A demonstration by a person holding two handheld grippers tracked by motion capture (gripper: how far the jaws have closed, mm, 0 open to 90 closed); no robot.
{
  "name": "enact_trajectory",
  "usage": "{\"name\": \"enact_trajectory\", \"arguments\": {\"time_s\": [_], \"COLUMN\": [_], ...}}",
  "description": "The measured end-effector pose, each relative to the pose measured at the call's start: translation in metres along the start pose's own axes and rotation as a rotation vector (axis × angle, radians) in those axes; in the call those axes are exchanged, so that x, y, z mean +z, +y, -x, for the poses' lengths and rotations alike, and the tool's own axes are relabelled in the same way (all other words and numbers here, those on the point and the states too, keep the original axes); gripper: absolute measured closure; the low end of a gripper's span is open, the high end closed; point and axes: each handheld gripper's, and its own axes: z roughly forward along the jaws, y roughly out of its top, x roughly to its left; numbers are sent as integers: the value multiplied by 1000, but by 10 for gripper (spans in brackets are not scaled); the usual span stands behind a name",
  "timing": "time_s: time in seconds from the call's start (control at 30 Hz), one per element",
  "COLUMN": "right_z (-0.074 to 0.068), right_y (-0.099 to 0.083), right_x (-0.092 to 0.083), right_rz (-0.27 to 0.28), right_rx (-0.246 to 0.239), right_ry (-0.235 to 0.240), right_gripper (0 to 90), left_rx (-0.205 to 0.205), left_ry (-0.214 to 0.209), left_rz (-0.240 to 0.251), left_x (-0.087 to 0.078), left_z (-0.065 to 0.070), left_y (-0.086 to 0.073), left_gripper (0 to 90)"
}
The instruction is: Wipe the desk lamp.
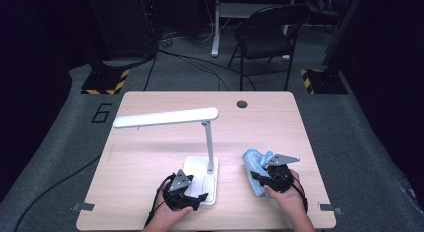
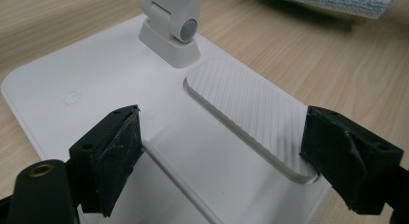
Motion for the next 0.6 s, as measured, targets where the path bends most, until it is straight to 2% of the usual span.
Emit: {"name": "enact_trajectory", "arguments": {"time_s": [0.07,0.1,0.13,0.2,0.4,0.43,0.53,0.6], "right_z": [3,13,16,23,35,36,38,40], "right_y": [-1,-5,-6,-9,-14,-15,-16,-17], "right_x": [-1,-5,-7,-9,-15,-15,-14,-13], "right_rz": [3,10,8,15,21,15,8,-6], "right_rx": [16,32,54,68,112,105,107,84], "right_ry": [-14,-33,-39,-50,-95,-90,-113,-116], "right_gripper": [667,667,667,667,667,667,666,664], "left_rx": [-1,0,0,0,-1,-11,0,-7], "left_ry": [0,0,0,0,0,0,-1,0], "left_rz": [1,0,0,0,0,2,0,1], "left_x": [0,0,0,0,0,0,0,0], "left_z": [0,0,0,0,0,1,0,0], "left_y": [0,0,0,0,0,0,0,0], "left_gripper": [144,144,144,144,144,143,144,144]}}
